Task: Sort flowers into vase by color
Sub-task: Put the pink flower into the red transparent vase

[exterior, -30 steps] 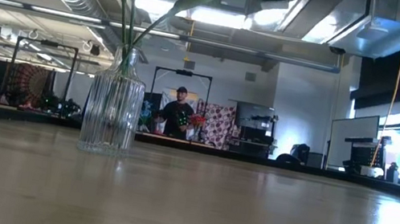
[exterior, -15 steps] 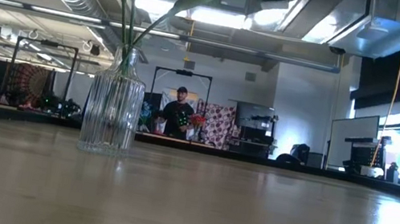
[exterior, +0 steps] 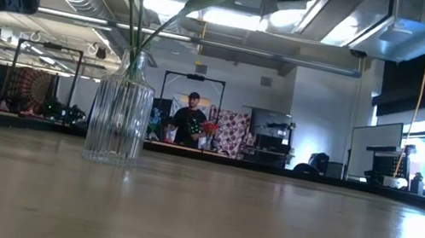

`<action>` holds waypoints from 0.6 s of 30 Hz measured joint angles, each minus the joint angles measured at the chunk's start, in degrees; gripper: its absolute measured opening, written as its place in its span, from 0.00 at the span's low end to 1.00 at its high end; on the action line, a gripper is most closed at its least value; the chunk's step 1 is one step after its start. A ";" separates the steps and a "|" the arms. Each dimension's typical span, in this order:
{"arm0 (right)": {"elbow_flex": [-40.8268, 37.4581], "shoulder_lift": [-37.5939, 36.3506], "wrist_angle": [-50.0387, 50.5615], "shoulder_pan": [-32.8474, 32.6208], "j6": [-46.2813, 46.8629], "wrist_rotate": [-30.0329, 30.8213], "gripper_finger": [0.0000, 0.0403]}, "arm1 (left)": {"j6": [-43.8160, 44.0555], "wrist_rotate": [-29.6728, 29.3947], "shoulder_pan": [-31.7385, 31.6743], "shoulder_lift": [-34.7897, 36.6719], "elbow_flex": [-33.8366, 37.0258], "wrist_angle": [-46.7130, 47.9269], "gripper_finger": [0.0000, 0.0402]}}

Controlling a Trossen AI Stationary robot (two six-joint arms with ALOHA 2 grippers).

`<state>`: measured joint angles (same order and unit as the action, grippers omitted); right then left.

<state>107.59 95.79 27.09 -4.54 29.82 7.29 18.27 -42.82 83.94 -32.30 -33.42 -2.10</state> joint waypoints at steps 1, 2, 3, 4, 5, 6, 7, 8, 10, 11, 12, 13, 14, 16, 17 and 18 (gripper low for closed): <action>0.00 0.00 0.00 0.00 0.06 0.00 0.71 | -0.79 0.67 0.00 0.91 1.23 -1.88 0.00; 0.00 0.00 0.00 0.00 0.13 0.00 0.71 | -1.59 1.69 -0.02 1.86 2.41 -4.41 0.00; 0.00 0.00 0.00 0.00 0.13 0.00 0.71 | -2.35 3.10 -0.02 2.82 3.45 -6.47 0.00; 0.00 0.00 0.00 0.00 0.13 0.01 0.71 | -3.09 4.77 -0.02 3.56 4.46 -7.98 0.00; 0.00 0.00 0.00 0.00 0.13 0.05 0.71 | -3.64 6.66 -0.02 4.22 5.42 -9.39 0.00; 0.00 0.00 0.02 0.00 0.11 0.07 0.71 | -3.75 8.55 -0.02 4.66 6.19 -10.70 0.00; 0.00 0.00 0.00 0.00 0.08 0.08 0.71 | -3.78 9.95 -0.02 4.87 6.89 -11.56 0.00; 0.00 0.00 0.00 0.00 0.01 0.11 0.71 | -3.66 11.20 -0.02 4.87 7.36 -11.97 0.00; 0.00 0.00 0.02 0.02 -0.04 0.31 0.71 | -2.76 12.71 -0.02 4.83 7.82 -12.09 0.01; 0.00 0.00 0.02 0.00 -0.04 0.62 0.71 | -2.57 12.95 -0.02 4.79 7.92 -12.09 0.02; 0.00 0.00 0.02 0.02 -0.06 0.78 0.71 | -2.44 12.93 -0.02 4.83 7.97 -12.09 0.04; 0.00 -0.02 0.02 0.04 -0.06 0.85 0.71 | -2.23 12.91 -0.02 4.83 7.97 -12.20 0.06; 0.00 -0.02 0.02 0.07 -0.06 0.90 0.71 | -1.92 12.89 -0.15 4.83 7.97 -12.31 0.07; 0.00 -0.02 0.02 0.07 -0.06 1.01 0.71 | -0.62 11.91 -0.43 4.82 7.97 -12.61 0.11; 0.00 -0.02 0.02 0.07 -0.07 1.11 0.72 | 0.28 11.31 -0.59 4.81 7.97 -13.31 0.13; 0.00 -0.02 0.02 0.07 -0.06 1.11 0.72 | 1.04 10.63 -0.79 4.80 7.97 -14.71 0.15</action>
<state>107.59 95.77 27.11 -4.47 29.76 8.40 19.31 -32.19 83.15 -27.50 -25.45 -16.82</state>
